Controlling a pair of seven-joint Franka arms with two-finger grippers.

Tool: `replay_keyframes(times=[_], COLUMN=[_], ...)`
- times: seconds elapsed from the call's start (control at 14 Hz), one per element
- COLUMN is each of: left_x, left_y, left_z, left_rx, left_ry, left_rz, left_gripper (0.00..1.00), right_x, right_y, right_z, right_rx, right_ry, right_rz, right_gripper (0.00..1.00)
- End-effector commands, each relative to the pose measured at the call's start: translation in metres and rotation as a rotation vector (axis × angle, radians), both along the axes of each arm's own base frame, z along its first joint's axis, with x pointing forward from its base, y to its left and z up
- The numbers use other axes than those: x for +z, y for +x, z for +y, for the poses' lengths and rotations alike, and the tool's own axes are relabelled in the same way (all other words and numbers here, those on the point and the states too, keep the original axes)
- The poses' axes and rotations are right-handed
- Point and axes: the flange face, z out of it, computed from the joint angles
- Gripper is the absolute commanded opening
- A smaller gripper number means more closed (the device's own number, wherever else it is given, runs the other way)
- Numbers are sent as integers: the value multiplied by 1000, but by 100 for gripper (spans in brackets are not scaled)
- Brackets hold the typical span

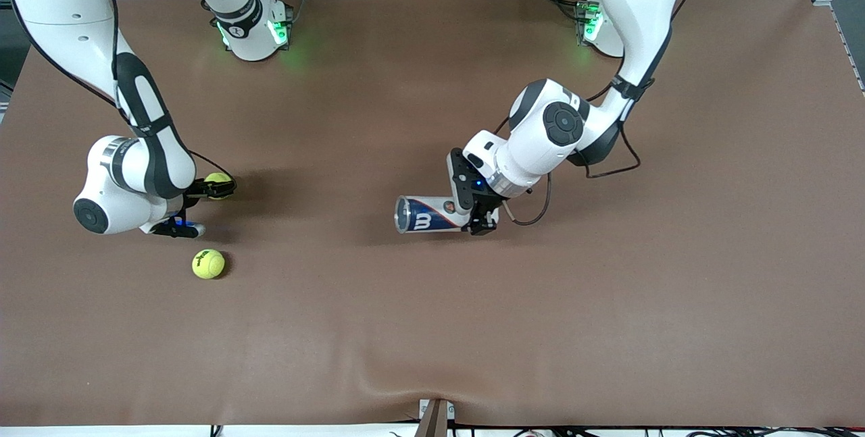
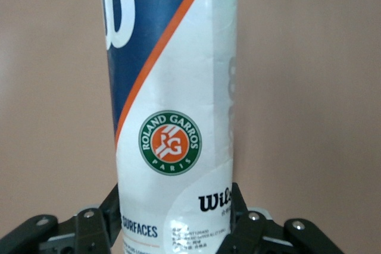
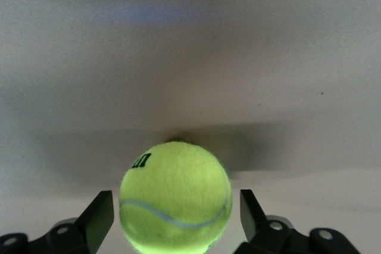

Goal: Insert tennis ball vertically with right arm
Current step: 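Rotate the can with the left gripper, opening toward the right gripper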

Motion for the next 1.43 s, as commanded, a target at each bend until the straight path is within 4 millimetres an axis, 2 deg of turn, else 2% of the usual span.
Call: replay_keyframes(times=[0.0,0.14,0.43,0.57,1.0,1.15,1.22,1.36], left_x=[-5,-16,-28,-47,-79,-85,-100,-138], left_y=[-3,-6,-3,-6,-3,-8,-8,-9], left_z=[-12,-21,-26,-32,-28,-37,-41,-63], left_rx=[38,57,79,84,-73,-122,-132,-153], left_ry=[-95,-145,-221,-311,-559,-682,-753,-979], left_rz=[-19,-39,-20,43,-26,-14,-29,-60], left_gripper=[71,71,70,71,70,71,71,71], right_x=[3,9,27,37,94,123,138,157], right_y=[-1,4,22,31,66,82,89,97], right_z=[-6,-10,-11,-10,2,5,13,36], right_rx=[-20,-26,-26,-24,-33,-58,-72,-85], right_ry=[19,19,18,16,64,52,43,22], right_rz=[-16,-32,-76,-91,-104,-120,-119,-122], right_gripper=[11,5,5,5,5,3,3,3])
